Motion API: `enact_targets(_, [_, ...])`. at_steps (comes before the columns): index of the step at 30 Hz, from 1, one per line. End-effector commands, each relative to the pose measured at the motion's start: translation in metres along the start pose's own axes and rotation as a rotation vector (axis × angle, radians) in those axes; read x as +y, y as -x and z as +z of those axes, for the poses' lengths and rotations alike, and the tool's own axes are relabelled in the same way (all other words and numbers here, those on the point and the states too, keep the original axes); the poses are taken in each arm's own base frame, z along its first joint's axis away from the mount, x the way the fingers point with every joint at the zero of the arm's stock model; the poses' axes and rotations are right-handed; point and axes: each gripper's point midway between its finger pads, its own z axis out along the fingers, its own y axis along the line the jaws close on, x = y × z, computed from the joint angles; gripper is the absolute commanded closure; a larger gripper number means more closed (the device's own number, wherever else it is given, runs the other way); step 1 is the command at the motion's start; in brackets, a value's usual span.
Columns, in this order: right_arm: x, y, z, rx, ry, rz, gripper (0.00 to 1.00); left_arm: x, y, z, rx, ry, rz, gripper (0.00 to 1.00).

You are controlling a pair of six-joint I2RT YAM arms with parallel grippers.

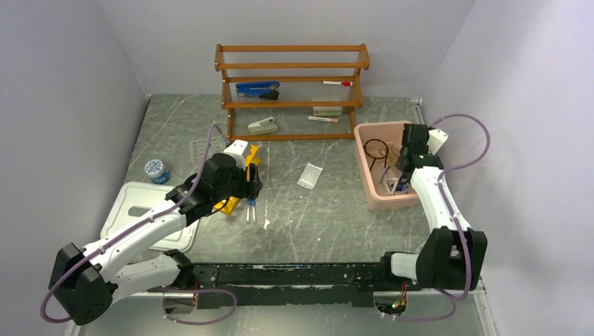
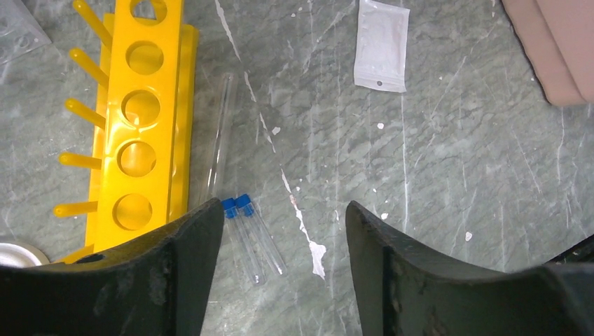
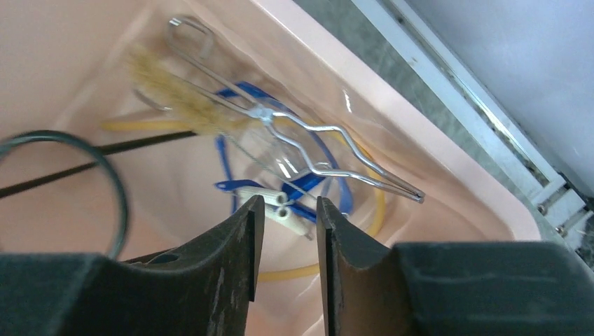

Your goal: Organize the chemistry lab equipment

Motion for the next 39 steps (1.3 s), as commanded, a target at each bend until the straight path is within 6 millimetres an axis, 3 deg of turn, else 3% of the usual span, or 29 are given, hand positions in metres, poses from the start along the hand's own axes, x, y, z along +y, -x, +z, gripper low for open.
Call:
enact_targets(1, [0.024, 0.043, -0.04, -0.088, 0.155, 0.055, 0.62, -0.001, 0.024, -0.002, -0.073, 0.009, 0.005, 0.29])
enact_targets(6, [0.063, 0.057, -0.089, -0.132, 0.301, 0.023, 0.6, -0.012, 0.042, -0.004, -0.113, -0.03, 0.001, 0.26])
enact_targets(10, [0.11, 0.045, -0.128, -0.146, 0.449, -0.024, 0.57, -0.015, 0.045, -0.008, -0.128, -0.042, -0.019, 0.25])
enact_targets(13, [0.148, 0.018, -0.151, -0.116, 0.552, -0.086, 0.56, -0.016, 0.048, -0.012, -0.138, -0.045, -0.04, 0.25])
enact_targets(18, [0.203, -0.048, -0.167, -0.007, 0.665, -0.221, 0.38, -0.016, 0.05, -0.015, -0.141, -0.042, -0.083, 0.26])
enact_targets(21, [0.22, -0.085, -0.163, 0.057, 0.661, -0.302, 0.36, -0.017, 0.049, -0.017, -0.143, -0.047, -0.107, 0.27])
enact_targets(25, [0.227, -0.131, -0.137, 0.158, 0.624, -0.357, 0.33, -0.018, 0.049, -0.021, -0.154, -0.058, -0.123, 0.27])
enact_targets(32, [0.24, -0.159, -0.103, 0.192, 0.556, -0.389, 0.27, -0.02, 0.044, -0.018, -0.126, -0.067, -0.128, 0.28])
enact_targets(36, [0.247, -0.176, -0.086, 0.222, 0.514, -0.412, 0.27, -0.023, 0.042, -0.015, -0.116, -0.079, -0.128, 0.29])
enact_targets(39, [0.244, -0.176, -0.074, 0.199, 0.456, -0.418, 0.33, -0.022, 0.039, -0.012, -0.113, -0.078, -0.118, 0.29])
